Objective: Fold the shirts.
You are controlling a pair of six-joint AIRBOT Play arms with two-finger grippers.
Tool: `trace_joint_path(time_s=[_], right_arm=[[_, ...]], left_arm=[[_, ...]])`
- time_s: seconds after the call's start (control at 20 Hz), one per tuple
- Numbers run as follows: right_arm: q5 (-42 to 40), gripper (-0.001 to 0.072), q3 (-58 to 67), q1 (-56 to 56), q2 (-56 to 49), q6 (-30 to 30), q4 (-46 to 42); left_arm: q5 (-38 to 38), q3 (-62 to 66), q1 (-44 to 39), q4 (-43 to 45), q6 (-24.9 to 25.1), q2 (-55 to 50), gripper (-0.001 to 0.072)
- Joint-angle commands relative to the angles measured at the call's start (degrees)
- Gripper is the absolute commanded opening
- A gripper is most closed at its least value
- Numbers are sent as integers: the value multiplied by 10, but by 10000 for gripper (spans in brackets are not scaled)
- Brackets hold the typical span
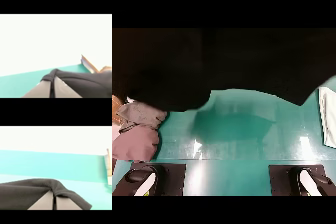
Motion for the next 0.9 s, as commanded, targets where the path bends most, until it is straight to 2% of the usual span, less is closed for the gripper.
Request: trace_joint_path(time_s=[0.0, 0.15, 0.45, 0.7, 0.85], right_arm=[[117, 16, 119, 0, -24, 42, -77], [175, 16, 115, 0, -63, 55, -76], [207, 16, -59, 22, -175, 55, -78], [161, 16, -158, 75, -344, 52, -78], [113, 16, -120, 81, -457, 51, -75]], left_arm=[[-14, 63, 0, 30, -4, -8, 23], [-77, 61, 0, 30, -3, -59, 24], [-182, -49, 0, 30, 2, -233, 26], [-140, -164, 0, 31, 17, -398, 26], [-42, -165, 0, 31, 22, -491, 26]])
